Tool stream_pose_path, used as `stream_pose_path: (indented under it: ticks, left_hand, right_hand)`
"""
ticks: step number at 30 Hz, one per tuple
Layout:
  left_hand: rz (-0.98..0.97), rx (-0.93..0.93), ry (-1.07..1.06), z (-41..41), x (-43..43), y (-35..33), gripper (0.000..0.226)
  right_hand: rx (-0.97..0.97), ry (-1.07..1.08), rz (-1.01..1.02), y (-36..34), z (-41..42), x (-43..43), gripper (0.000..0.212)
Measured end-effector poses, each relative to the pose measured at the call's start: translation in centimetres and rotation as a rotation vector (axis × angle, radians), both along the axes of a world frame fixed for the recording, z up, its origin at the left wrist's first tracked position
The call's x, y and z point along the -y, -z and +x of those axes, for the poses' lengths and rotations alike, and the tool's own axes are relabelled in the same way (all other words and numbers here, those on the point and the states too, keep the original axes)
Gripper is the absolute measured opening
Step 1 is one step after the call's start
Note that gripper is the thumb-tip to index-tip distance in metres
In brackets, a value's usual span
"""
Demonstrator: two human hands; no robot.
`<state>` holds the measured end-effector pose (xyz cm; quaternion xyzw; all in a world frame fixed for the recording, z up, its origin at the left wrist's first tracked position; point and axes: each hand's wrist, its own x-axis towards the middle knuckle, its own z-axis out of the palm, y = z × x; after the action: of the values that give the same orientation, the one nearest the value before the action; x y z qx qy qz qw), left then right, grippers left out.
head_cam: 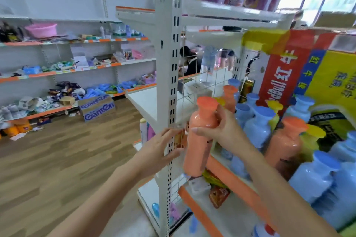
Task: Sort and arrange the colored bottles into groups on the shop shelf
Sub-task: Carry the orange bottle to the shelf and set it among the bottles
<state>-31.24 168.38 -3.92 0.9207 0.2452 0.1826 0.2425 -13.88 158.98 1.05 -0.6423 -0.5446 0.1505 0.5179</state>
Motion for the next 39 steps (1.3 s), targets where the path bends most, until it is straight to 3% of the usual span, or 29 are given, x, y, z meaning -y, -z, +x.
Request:
stream_pose_path:
  ticks: [5,10,16,18,22,28,33,39]
  left_hand:
    - [-0.311,0.227,0.219,4.2,-1.7,-2.0,0.061]
    - [-0.451,0.363,0.308,8.3,-3.0,-2.7,0.078]
    - [-0.406,0.469,0.363,11.0,-3.9,-5.0,0.053]
    - [-0.401,0.471,0.400,11.7,-4.4,-5.7,0.053]
    - [-0.437,0.482,0.438,12.8,-5.3,-7.0,0.061]
    - [-0.394,0.557,0.361,14.2,-5.7,-11.0,0.057]
    - [-0.346,0.615,0.351,17.7,-5.6,-15.2,0.065]
    - [-0.428,0.743,0.394,22.9,-5.4,-17.4,0.077]
  right_hand:
    - [0.035,0.055,0.016,-2.4,1.7,-0.8,0.062]
    - [0.089,0.199,0.057,-4.6,2.6,-1.1,0.055]
    - [0.124,0.311,0.092,-7.0,2.7,-1.7,0.046]
    - [0.138,0.318,0.062,-7.8,2.7,-1.8,0.047]
    - [0.104,0.317,0.073,-9.1,3.5,-1.0,0.026]
    - [0.158,0.564,0.013,-9.9,5.2,2.6,0.014]
    - [0.274,0.736,-0.179,-9.9,7.3,4.4,0.024]
    - [0.429,0.840,-0.399,-10.4,10.0,5.0,0.043]
